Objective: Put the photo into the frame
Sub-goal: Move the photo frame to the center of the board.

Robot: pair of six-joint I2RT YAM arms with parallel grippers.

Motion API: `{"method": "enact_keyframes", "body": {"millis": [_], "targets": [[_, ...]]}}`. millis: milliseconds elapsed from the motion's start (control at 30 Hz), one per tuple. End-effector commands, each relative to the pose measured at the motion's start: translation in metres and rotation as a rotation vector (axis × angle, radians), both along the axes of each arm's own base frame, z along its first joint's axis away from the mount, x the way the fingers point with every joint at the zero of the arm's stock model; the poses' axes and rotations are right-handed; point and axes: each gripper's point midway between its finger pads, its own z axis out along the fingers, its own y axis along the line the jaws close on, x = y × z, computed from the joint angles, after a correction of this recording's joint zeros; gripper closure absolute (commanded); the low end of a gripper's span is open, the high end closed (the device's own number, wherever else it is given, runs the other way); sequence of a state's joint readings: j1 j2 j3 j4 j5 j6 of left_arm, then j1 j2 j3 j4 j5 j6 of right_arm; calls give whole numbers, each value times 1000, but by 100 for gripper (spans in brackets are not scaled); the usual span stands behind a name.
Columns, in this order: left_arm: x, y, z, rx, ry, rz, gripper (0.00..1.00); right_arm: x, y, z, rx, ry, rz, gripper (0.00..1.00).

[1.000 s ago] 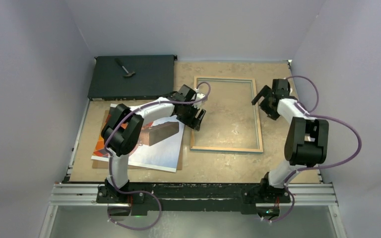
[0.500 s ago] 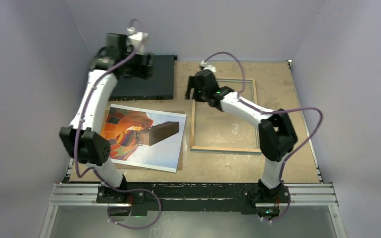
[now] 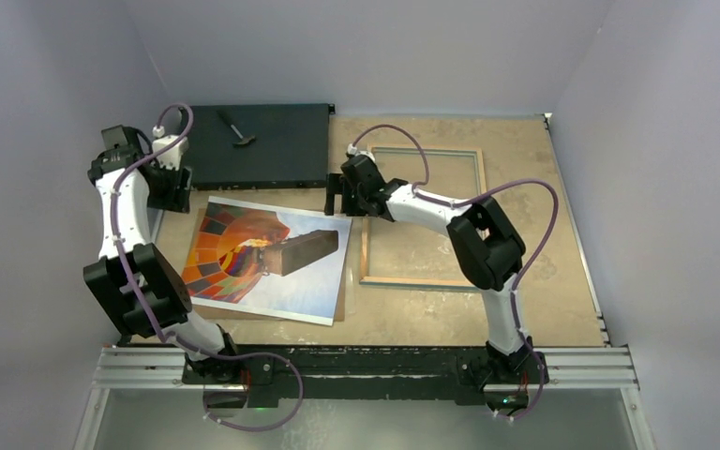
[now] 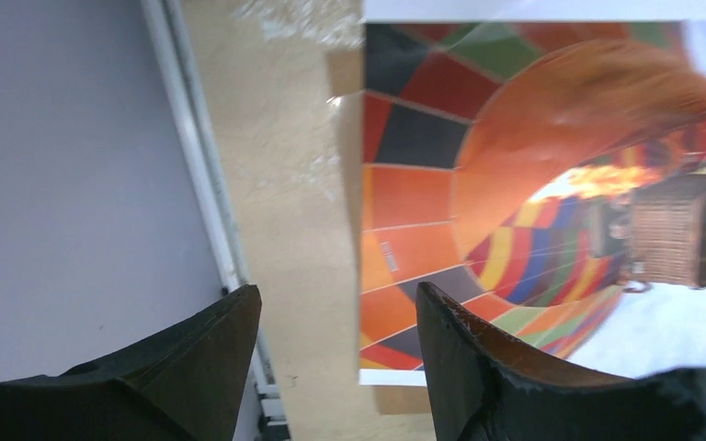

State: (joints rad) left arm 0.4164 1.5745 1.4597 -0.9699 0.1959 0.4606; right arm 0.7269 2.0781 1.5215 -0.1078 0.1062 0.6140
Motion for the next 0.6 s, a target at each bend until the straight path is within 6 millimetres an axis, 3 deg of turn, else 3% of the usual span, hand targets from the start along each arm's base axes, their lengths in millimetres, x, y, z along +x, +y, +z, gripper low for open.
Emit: {"method": "enact_keyframes", "body": {"millis": [0,200,267,333,467,567], "targets": [[-14,46,-21,135,32,17,39,-20,-6,2,29,39,17,1],[-28,69,-51,284,50,66,38,-36,-24,-20,-24,107,-15,1],[-33,67,-61,276,72,68,16,-39,-30,-19,-32,102,-36,1],[-35,66,-68,267,85,68,10,-36,-34,-13,-23,61,-49,1],[-36,72,-80,291,98,91,18,-39,-25,-1,35,55,-16,1],[-38,82,-85,319,110,118,28,-50,-16,2,156,158,-16,1]]}}
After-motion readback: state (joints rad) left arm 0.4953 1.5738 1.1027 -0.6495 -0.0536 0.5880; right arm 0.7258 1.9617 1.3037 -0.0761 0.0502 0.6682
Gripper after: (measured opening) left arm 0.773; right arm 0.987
